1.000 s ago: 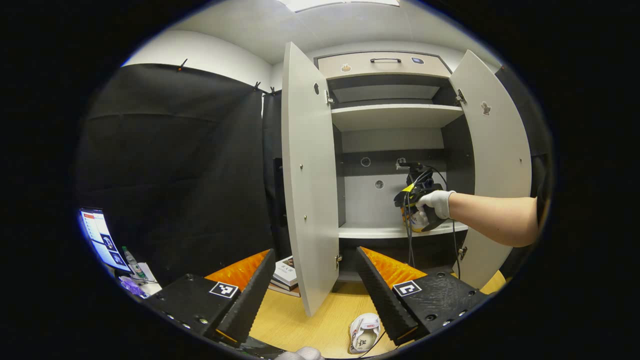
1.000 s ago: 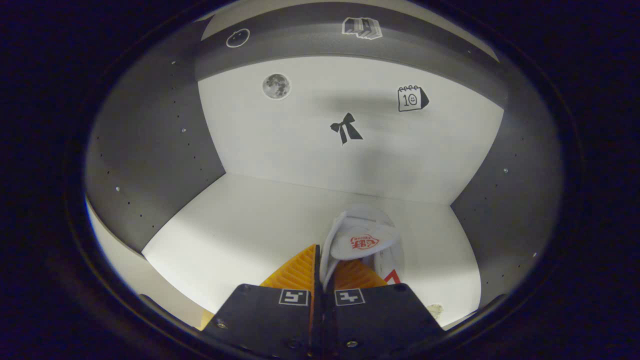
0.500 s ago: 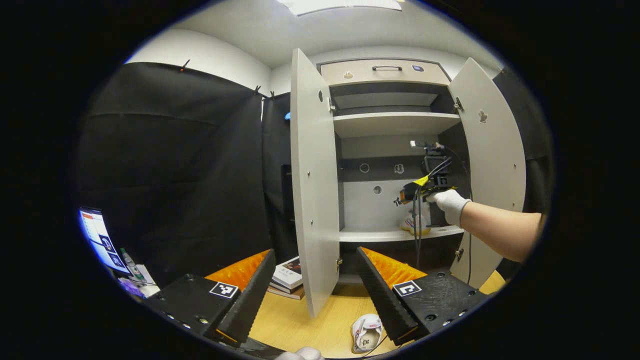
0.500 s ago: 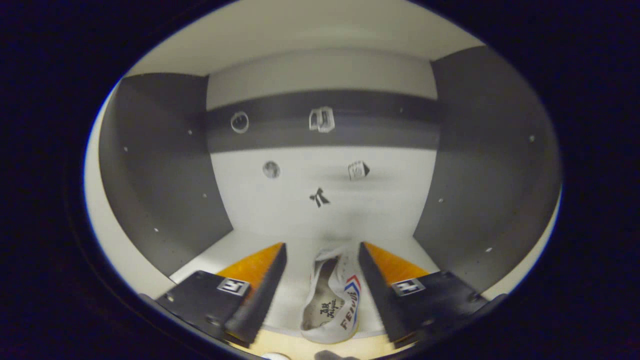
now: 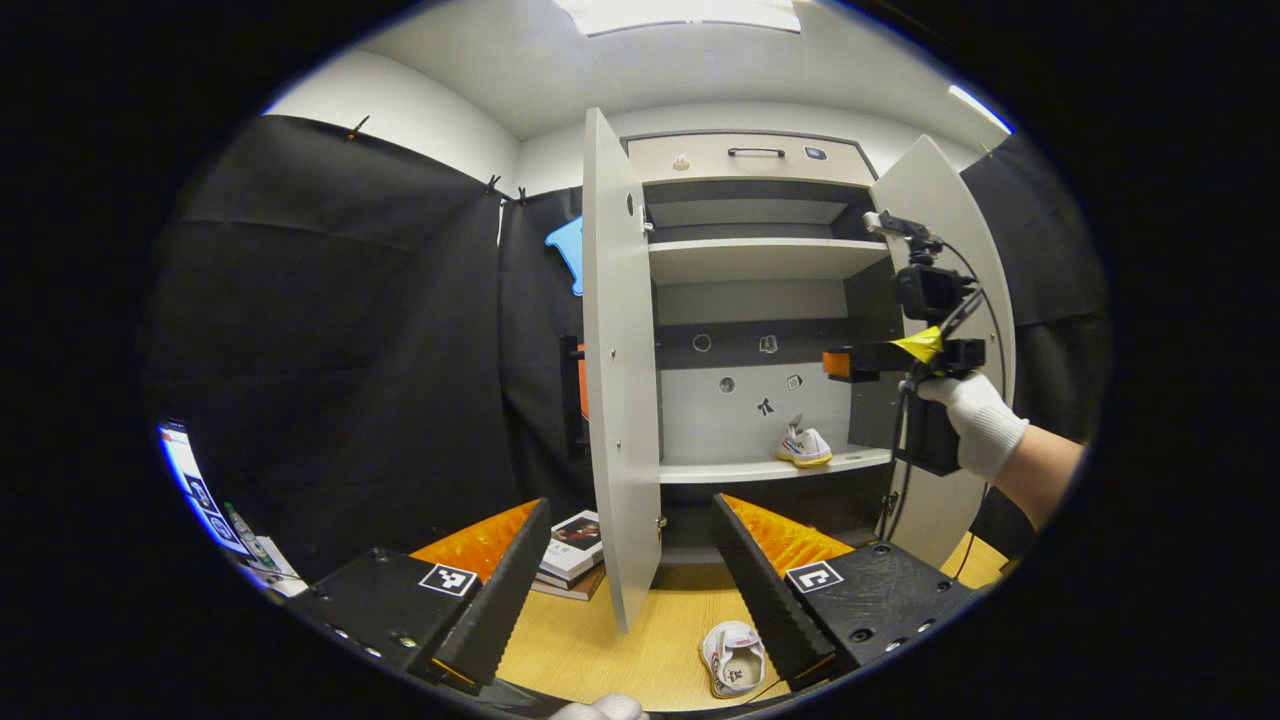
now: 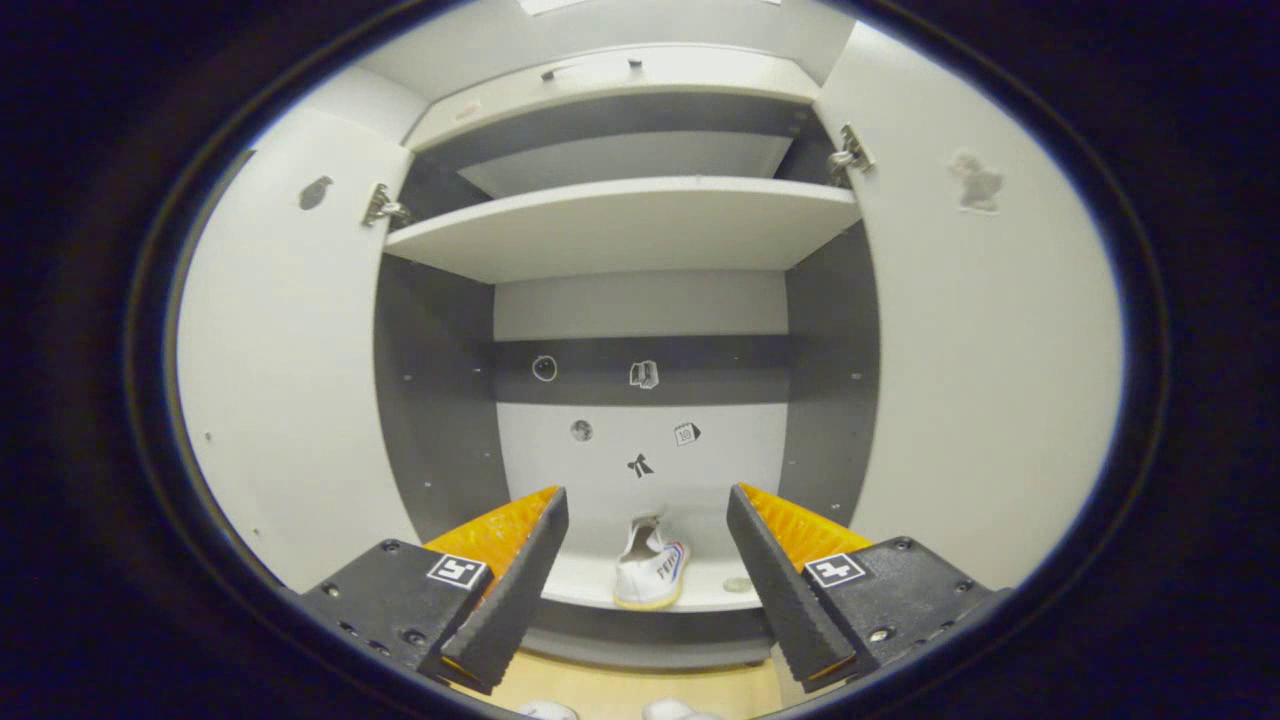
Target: Grab one shoe with the right hand and put it into the shoe cabinet, grab the other shoe with the left hand and put it into the shoe cabinet; then close the right door with the right hand and the left door with the left hand.
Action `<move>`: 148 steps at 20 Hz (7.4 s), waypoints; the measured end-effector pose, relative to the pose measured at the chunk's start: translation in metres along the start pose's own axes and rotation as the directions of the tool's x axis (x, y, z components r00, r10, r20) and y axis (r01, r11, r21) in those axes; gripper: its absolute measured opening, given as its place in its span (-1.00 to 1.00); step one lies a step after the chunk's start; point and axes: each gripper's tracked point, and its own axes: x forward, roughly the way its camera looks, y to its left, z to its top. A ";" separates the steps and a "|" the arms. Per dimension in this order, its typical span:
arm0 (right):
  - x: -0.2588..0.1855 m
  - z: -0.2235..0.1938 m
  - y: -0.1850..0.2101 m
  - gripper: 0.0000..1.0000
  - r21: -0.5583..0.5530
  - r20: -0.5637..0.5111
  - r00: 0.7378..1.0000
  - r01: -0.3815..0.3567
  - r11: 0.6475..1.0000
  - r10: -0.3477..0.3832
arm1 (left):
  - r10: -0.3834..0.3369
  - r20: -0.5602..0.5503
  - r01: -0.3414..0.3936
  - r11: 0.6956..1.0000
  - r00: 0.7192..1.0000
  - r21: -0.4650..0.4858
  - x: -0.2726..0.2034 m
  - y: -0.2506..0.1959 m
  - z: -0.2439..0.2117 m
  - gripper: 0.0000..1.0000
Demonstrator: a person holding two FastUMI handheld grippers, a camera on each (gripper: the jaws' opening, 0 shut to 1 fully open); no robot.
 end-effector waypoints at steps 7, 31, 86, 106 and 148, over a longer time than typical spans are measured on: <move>-0.144 -0.059 -0.041 0.94 0.007 -0.003 1.000 0.017 1.000 -0.017 | -0.100 0.023 0.099 0.995 0.995 0.027 -0.013 -0.014 0.003 0.93; -0.233 -0.144 -0.088 1.00 -0.084 -0.240 0.968 0.055 0.995 -0.074 | -0.215 -0.485 0.273 0.961 0.847 0.050 -0.016 -0.099 -0.327 0.94; -0.130 -0.121 -0.016 0.94 -0.044 -0.174 0.950 -0.270 0.962 0.258 | -0.113 -0.110 0.120 0.991 0.988 0.060 0.360 -0.148 0.033 -0.67; -0.125 -0.139 -0.046 1.00 -0.019 -0.272 0.946 -0.186 0.982 0.174 | -0.085 -0.324 0.122 0.988 0.942 0.098 0.464 -0.154 -0.059 0.89; -0.206 -0.041 -0.208 1.00 0.003 -0.060 0.989 0.137 0.991 -0.136 | -0.189 0.003 0.189 0.982 0.982 -0.015 0.022 -0.095 0.022 0.93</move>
